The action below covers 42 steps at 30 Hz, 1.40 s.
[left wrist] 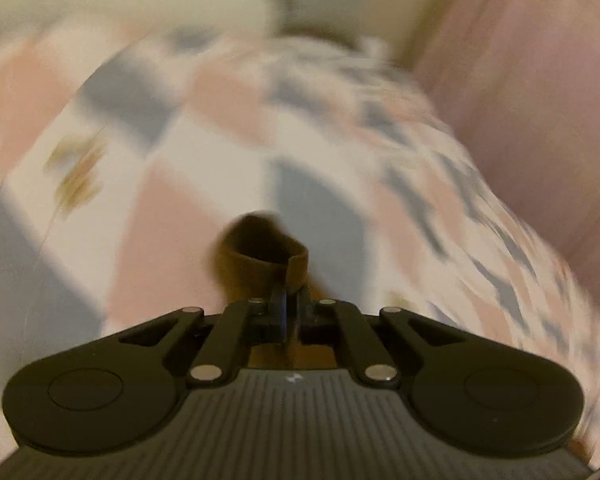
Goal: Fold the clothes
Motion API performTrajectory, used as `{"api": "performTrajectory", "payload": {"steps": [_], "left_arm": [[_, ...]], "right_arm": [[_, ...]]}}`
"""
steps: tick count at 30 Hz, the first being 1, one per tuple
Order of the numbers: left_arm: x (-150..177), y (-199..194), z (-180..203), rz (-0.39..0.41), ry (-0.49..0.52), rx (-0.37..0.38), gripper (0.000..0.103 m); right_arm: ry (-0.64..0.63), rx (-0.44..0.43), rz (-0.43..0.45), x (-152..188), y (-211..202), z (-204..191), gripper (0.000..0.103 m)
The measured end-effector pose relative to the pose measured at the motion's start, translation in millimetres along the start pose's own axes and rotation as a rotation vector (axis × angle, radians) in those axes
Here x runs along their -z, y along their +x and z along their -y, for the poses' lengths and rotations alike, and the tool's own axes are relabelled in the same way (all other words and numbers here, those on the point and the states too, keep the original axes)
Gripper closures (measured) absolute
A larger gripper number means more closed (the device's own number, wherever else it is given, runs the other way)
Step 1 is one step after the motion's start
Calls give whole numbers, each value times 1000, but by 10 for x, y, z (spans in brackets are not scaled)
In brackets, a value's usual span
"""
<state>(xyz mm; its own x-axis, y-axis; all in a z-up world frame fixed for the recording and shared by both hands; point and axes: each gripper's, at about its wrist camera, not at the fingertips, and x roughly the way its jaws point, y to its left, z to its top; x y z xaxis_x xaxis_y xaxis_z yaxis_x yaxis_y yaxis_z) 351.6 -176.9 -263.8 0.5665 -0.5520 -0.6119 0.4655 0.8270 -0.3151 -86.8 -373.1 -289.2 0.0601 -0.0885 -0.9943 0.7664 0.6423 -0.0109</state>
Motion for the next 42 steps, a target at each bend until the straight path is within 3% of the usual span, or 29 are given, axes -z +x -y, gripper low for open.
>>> {"api": "performTrajectory", "payload": {"steps": [2, 6, 10, 12, 13, 15, 17, 19, 23, 24, 27, 28, 30, 34, 38, 40, 41, 42], "left_arm": [[76, -254, 536, 29, 141, 83, 102], [535, -799, 1681, 46, 367, 315, 101], [1384, -1094, 2652, -65, 461, 557, 99], [1996, -1049, 3032, -190, 542, 604, 89], [2312, -1007, 3197, -263, 596, 619, 78], [2921, -977, 3355, -379, 740, 584, 79], [3403, -1016, 3452, -456, 875, 544, 79], [3545, -1162, 3401, -451, 935, 536, 79], [3426, -1338, 3247, -398, 986, 523, 76], [3413, -1349, 3226, -392, 997, 509, 76], [3332, -1219, 3162, -402, 1000, 468, 77], [3314, -1185, 3159, -404, 998, 456, 77], [3246, -1097, 3144, -407, 982, 440, 77], [3156, -997, 3101, -407, 958, 418, 77], [3107, -948, 3068, -412, 947, 422, 77], [3094, -920, 3074, -403, 955, 426, 77], [3087, -901, 3077, -402, 952, 426, 77], [3080, -882, 3081, -401, 949, 426, 77]], "right_arm": [[27, -6, 15, 42, -18, 144, 3], [108, -4, 60, 143, -98, 562, 3], [226, 0, 135, 279, -209, 1170, 3], [322, -15, 174, 374, -243, 1553, 3], [375, -36, 197, 433, -257, 1733, 5], [481, -81, 245, 552, -283, 2093, 10], [587, -199, 332, 688, -265, 2397, 20], [661, -327, 364, 722, -149, 2562, 19], [722, -551, 352, 598, 188, 2629, 20], [715, -602, 348, 532, 279, 2587, 23], [631, -701, 349, 277, 485, 2397, 46], [591, -707, 354, 188, 520, 2305, 52], [478, -710, 378, 71, 514, 2107, 52], [238, -605, 405, -89, 568, 1781, 52], [248, -641, 395, -209, 719, 1754, 52], [266, -689, 361, -232, 781, 1785, 76], [275, -708, 336, -234, 810, 1807, 81], [292, -729, 307, -213, 832, 1857, 94]]}}
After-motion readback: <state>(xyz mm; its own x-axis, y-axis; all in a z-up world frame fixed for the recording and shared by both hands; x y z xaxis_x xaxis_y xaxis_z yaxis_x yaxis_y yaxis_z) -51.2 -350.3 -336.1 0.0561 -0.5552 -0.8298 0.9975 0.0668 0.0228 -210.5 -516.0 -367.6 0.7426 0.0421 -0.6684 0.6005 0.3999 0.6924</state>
